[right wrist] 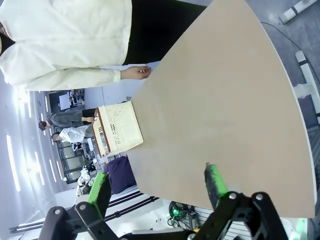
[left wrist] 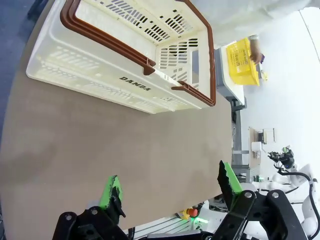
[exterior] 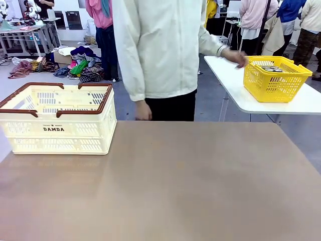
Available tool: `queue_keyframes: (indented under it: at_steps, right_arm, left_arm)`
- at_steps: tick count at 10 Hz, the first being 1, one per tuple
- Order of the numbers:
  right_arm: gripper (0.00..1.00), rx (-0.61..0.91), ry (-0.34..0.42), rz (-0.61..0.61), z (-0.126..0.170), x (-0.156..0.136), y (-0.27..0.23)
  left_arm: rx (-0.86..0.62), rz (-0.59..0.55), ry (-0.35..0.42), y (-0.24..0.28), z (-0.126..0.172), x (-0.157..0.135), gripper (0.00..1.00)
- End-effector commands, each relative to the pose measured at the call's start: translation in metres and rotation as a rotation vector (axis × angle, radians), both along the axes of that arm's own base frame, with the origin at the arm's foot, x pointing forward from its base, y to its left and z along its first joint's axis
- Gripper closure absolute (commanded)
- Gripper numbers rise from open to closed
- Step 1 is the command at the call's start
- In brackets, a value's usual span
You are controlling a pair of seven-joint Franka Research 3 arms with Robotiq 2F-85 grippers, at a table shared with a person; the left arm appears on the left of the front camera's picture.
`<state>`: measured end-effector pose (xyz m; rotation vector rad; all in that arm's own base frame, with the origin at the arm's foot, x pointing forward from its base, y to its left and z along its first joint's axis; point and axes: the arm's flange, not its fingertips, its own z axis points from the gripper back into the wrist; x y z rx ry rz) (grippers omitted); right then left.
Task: Place the drinks into the Shopping basket.
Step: Pick up one drink and place it into the Shopping basket.
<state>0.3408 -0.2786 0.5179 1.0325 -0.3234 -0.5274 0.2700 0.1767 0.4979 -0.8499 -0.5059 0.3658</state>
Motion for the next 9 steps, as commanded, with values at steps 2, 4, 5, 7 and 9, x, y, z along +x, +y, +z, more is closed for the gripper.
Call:
queue_keyframes:
  at_steps: [2,4,5,7,9]
  right_arm:
    - [0.00,-0.018,0.000,0.020,-0.0001,-0.0031,0.0003]
    - [0.00,-0.018,0.000,0.020,-0.0001,-0.0031,0.0003]
    - [0.00,-0.018,0.000,0.020,-0.0001,-0.0031,0.0003]
    - [0.00,-0.018,0.000,0.020,-0.0001,-0.0031,0.0003]
    - [0.00,-0.018,0.000,0.020,-0.0001,-0.0031,0.0003]
  left_arm:
    - [-0.011,-0.015,-0.013,0.0023,0.0014,-0.0007,0.00]
    - [-0.011,-0.015,-0.013,0.0023,0.0014,-0.0007,0.00]
    - [-0.011,-0.015,-0.013,0.0023,0.0014,-0.0007,0.00]
    - [-0.011,-0.015,-0.013,0.0023,0.0014,-0.0007,0.00]
    - [-0.011,-0.015,-0.013,0.0023,0.0014,-0.0007,0.00]
